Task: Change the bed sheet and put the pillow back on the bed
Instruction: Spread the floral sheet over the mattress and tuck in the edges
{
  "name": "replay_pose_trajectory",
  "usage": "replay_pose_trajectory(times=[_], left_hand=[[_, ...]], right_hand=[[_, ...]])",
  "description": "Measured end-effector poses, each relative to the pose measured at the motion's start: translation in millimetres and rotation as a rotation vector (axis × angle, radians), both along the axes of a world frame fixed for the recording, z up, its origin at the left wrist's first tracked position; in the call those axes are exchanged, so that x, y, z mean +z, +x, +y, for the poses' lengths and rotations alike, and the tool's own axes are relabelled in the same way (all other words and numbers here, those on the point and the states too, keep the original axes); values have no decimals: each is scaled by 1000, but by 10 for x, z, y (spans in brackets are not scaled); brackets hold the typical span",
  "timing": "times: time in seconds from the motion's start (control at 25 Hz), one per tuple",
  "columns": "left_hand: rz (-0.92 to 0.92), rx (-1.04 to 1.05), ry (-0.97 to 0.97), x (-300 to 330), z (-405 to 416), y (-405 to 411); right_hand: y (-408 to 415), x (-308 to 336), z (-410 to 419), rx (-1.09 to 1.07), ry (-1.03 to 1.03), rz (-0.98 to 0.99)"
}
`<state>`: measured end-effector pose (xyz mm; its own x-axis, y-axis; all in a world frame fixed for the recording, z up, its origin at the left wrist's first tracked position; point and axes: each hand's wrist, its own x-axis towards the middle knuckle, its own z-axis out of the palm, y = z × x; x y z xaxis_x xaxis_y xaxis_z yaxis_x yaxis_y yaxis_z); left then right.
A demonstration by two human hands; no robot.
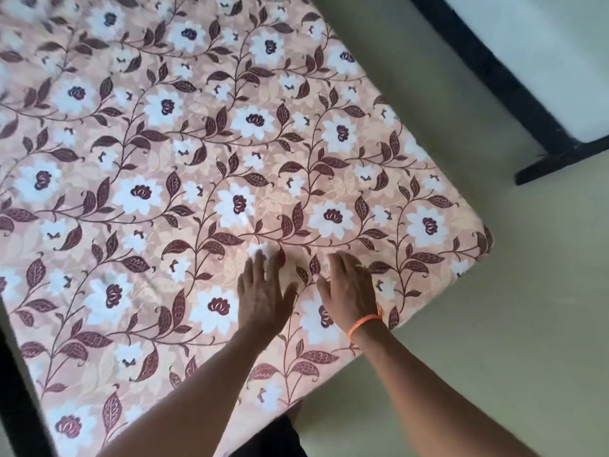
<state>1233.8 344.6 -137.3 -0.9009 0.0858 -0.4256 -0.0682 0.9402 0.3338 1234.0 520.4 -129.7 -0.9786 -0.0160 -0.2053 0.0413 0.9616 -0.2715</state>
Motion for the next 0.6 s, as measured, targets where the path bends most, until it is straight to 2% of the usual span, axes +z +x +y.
replay_pose_trajectory(times=[0.2,0.32,0.44,0.52,0.6], left_hand=[[-2,-98,-40,-212,345,-575],[-88,-52,-94,-297,518,-443],[-141,26,-145,-312,699,-263],[-156,191,-191,-256,1213,-410],[-154,356,-180,-244,1478,-542]], right_hand=[[-581,-309,2,154,-8,-131],[-492,-458,666,252,131,-163],[-410,-479,1614,208,191,-155],[-643,-379,2335,167,244,-98],[-872,-274,2571,239,215,-261]])
